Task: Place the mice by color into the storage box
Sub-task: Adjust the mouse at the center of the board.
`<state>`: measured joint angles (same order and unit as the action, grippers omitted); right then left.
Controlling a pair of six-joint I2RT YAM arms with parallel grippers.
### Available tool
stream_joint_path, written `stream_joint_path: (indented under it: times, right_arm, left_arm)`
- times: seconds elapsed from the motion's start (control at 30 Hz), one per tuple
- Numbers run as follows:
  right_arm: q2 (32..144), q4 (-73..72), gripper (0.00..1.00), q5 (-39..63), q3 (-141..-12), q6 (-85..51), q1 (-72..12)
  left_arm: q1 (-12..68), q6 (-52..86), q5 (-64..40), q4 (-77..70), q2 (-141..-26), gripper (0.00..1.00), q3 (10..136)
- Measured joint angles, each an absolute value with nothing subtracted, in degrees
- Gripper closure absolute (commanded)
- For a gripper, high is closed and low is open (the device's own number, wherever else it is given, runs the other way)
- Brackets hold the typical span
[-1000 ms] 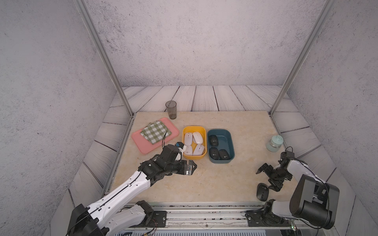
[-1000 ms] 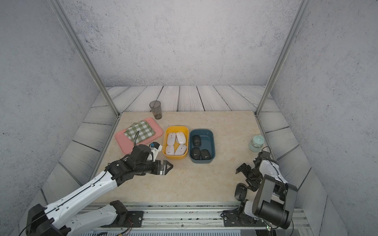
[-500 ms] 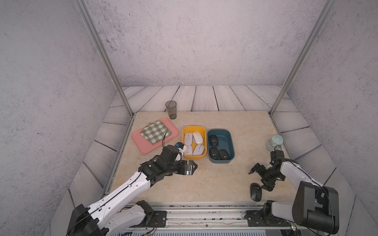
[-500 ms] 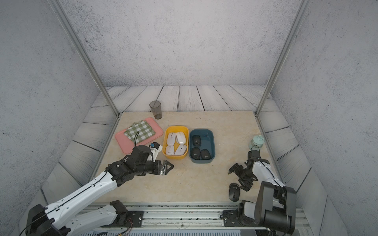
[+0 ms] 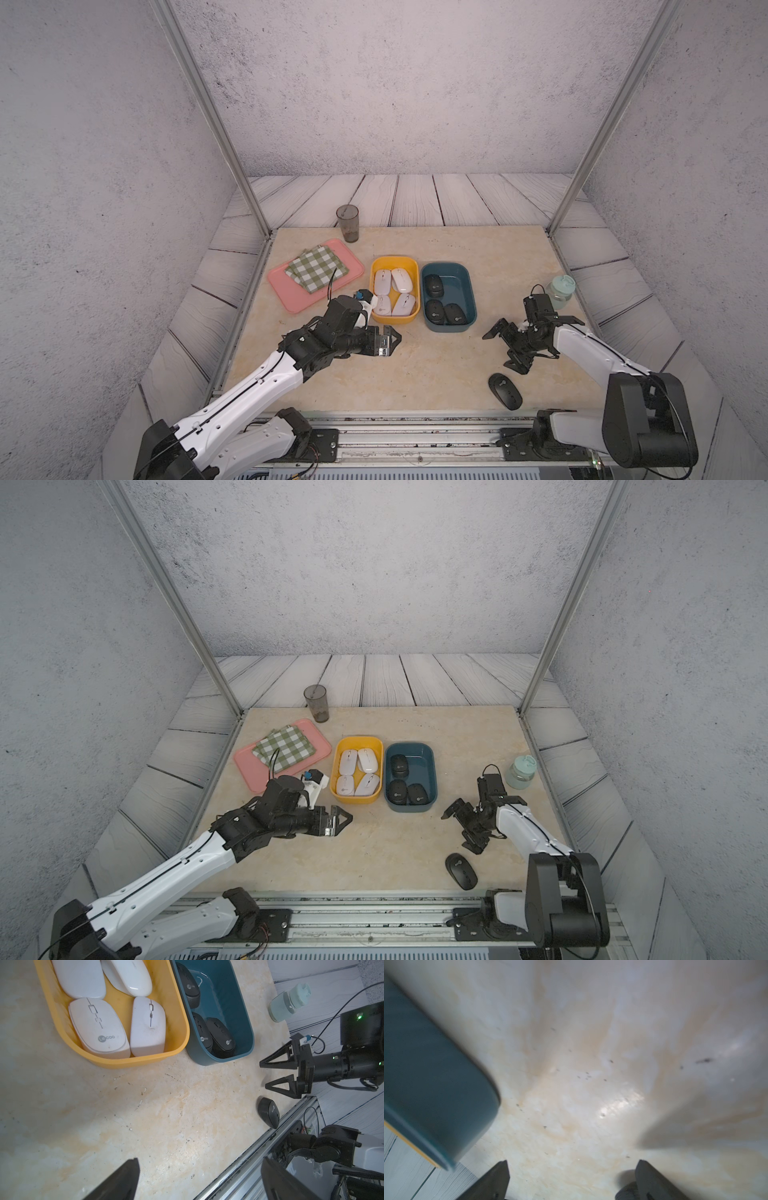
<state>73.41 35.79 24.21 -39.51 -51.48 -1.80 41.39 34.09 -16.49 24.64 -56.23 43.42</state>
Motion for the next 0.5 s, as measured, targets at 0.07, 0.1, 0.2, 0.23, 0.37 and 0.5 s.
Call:
stream_joint_path:
  times: [0.07,0.1,0.2,0.23,0.37,0.5]
  right_arm:
    - [73.38,37.36,0.01,23.35,-43.42,-49.21,-1.28]
    - [73.38,38.26,0.01,22.98,-45.56,-47.81,-0.58]
    - [73.32,41.01,0.01,22.33,-51.79,-42.63,3.75]
    - [73.32,41.95,0.01,22.15,-53.52,-40.91,5.5]
    - [73.32,46.85,0.01,22.15,-61.3,-32.58,14.52]
    - [73.36,49.76,0.01,21.69,-66.76,-26.57,21.96]
  left_arm:
    - [43.72,32.67,-15.81,24.21,-56.1,0.02,43.64]
    - [45.54,31.48,-15.25,24.18,-56.27,0.02,44.16]
    - [51.51,26.48,-13.3,24.49,-58.89,0.02,48.49]
    - [53.17,24.4,-13.02,24.29,-60.4,0.02,50.5]
    - [59.05,11.88,-13.34,23.57,-68.23,0.02,59.92]
    - [63.48,-5.8,-15.88,23.79,-77.58,0.02,66.61]
